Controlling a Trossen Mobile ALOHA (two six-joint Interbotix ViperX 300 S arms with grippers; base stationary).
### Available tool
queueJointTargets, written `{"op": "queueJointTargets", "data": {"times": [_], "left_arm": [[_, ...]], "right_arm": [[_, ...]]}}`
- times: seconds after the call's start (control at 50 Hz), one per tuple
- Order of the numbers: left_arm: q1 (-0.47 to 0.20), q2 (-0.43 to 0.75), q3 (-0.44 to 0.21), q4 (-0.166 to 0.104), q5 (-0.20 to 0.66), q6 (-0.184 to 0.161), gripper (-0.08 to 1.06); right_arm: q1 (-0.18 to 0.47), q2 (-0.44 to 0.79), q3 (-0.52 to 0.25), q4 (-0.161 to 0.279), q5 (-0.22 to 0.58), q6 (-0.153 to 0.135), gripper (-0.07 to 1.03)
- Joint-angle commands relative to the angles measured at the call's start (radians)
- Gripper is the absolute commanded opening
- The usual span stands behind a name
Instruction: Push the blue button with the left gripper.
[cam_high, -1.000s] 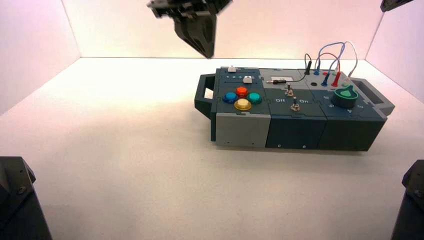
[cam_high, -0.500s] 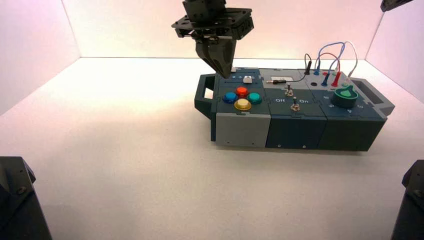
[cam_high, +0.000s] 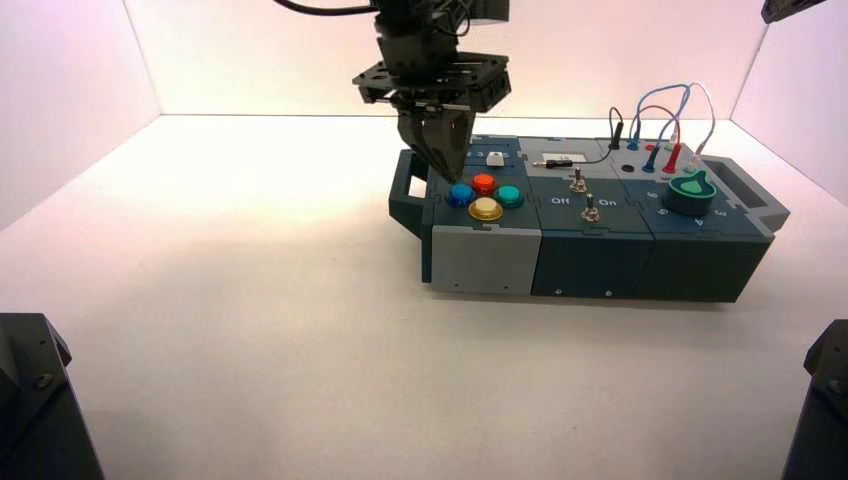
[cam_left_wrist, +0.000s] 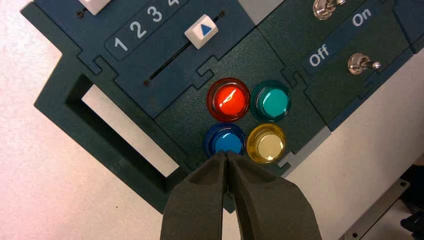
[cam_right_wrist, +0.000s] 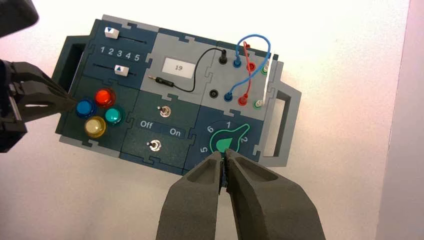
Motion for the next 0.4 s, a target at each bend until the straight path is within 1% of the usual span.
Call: {"op": "queueJointTargets", "data": {"times": [0.02,0.28,0.4], "left_arm": [[-0.015,-0.008,-0.028,-0.006,-0.005,-0.002,-0.03],[-0.028,0.017,-0.046,-0.009,-0.003,-0.002,-0.03],[-0.029,0.032,-0.048,-0.017,-0.002,-0.003,-0.03]], "right_arm": [[0.002,0.000,-0.025,0.002,-0.006,-0.005,0.03],[0.002,0.002,-0.029,-0.002,-0.006,-0.008,0.03],[0.002,0.000,-0.035,-0.002,0.000,-0.008,0.03]]}}
